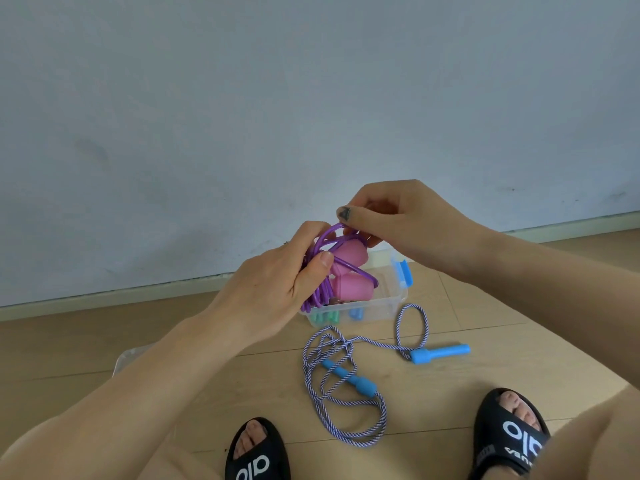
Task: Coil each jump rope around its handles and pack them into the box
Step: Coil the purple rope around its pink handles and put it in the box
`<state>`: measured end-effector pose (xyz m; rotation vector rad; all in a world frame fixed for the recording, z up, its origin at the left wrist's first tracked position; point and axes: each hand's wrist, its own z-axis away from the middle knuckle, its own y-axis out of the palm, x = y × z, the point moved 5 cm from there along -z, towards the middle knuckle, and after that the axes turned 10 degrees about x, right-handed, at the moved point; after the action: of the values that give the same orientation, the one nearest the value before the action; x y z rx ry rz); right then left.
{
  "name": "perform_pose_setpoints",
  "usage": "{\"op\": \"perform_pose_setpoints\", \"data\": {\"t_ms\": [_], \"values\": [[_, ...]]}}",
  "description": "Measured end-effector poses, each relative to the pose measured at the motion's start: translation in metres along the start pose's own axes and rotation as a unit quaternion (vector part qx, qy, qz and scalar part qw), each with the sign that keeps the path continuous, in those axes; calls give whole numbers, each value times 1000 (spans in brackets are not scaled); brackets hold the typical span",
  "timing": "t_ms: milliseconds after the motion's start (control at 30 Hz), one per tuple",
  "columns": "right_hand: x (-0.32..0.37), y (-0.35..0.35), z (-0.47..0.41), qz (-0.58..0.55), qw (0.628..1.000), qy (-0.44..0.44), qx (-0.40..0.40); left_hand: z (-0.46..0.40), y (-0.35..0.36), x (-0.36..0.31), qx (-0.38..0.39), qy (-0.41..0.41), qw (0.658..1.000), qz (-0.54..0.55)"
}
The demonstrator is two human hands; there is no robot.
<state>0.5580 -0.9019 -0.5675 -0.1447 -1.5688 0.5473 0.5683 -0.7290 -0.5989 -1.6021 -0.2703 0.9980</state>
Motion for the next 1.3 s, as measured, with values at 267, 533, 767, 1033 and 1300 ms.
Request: {"op": "perform_pose_setpoints", "data": {"t_ms": [267,533,767,1033,1300], "values": [[1,3,-2,-7,1000,-20,-3,3,-1,0,-1,4,1000,0],[-14,6,-6,-53,998,20,19,4,3,-3,1,-3,999,45],[-9,4,-4,12,999,-1,47,2,4,0,8,-15,997,69],[-9,3,-1,56,997,-9,61,1,0,3,9,-26,998,52],[-8,5,-1,75,995,-41,42,1,-1,6,11,-40,998,38]]}}
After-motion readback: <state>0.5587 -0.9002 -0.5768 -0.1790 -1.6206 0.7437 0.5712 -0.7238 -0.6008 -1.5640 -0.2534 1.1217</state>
